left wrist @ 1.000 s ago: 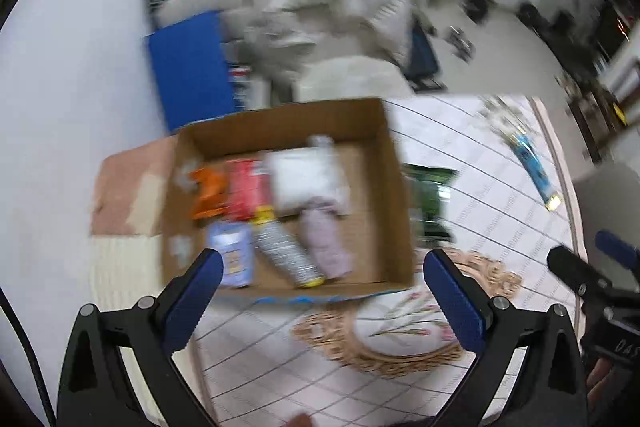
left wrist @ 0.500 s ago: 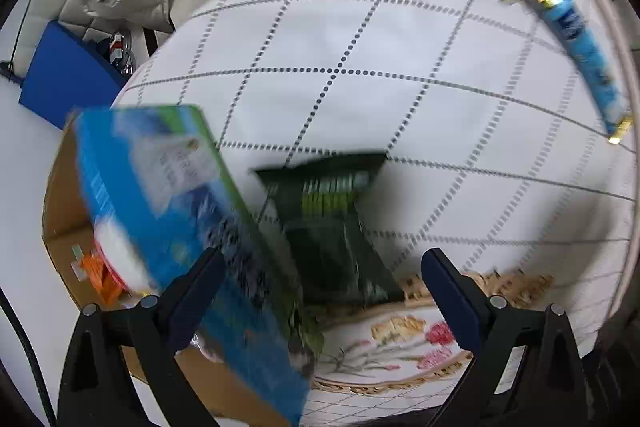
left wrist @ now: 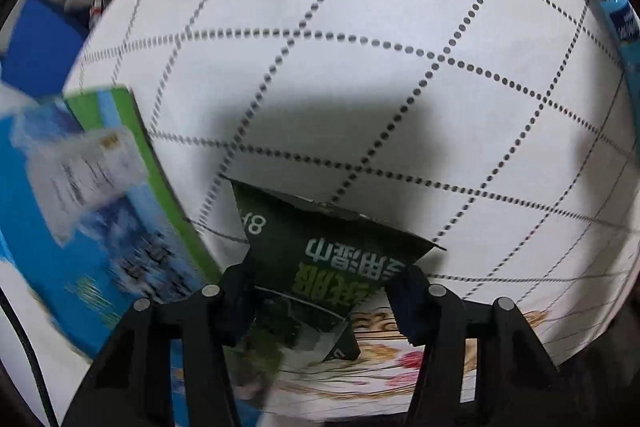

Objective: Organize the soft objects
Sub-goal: 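Grasp the green pack with the left gripper while the right gripper grasps the blue Nestle tube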

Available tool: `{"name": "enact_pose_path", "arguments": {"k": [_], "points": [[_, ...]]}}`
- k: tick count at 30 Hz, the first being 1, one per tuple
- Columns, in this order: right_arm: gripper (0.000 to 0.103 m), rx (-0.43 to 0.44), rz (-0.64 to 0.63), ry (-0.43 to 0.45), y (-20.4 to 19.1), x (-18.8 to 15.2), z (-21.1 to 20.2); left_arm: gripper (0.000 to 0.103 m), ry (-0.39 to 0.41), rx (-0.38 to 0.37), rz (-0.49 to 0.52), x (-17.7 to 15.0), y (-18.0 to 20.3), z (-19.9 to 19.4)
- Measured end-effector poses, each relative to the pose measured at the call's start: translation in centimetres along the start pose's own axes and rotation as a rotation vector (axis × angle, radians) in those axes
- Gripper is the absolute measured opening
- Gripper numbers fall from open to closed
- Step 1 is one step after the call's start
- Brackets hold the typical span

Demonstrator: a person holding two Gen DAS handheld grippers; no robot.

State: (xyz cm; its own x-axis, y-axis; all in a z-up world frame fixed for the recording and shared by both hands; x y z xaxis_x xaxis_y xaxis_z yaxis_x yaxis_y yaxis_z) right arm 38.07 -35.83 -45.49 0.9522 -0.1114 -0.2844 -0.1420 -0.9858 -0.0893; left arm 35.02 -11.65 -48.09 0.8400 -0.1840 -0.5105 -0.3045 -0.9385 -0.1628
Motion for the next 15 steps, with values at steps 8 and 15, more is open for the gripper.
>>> {"name": "enact_pose_path", "arguments": {"k": [8, 15], "points": [[0.023, 0.012, 0.009, -0.079, -0.8, -0.9, 2.5, 0.055, 0.018, -0.173, -0.108, -2.2, 0.0, 1.7], [0.023, 0.069, 0.002, -0.137, -1.6, -6.2, 4.1, 0.058, 0.031, -0.210, -0.100, -3.4, 0.4, 2.6]]}}
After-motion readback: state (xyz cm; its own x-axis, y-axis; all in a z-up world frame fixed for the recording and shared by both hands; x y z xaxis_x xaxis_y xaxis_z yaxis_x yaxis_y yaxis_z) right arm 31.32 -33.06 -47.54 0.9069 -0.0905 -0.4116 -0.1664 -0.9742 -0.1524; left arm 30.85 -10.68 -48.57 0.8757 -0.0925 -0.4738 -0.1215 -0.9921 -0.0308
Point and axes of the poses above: each gripper's, at about its wrist camera, not at the fingertips, and z roughly the way its jaws point, y to its right, x to its top, the point moved 4 cm from there along z, roughly the way its jaws point, and after that the axes turned 10 degrees about -y, right-handed, at the moved point
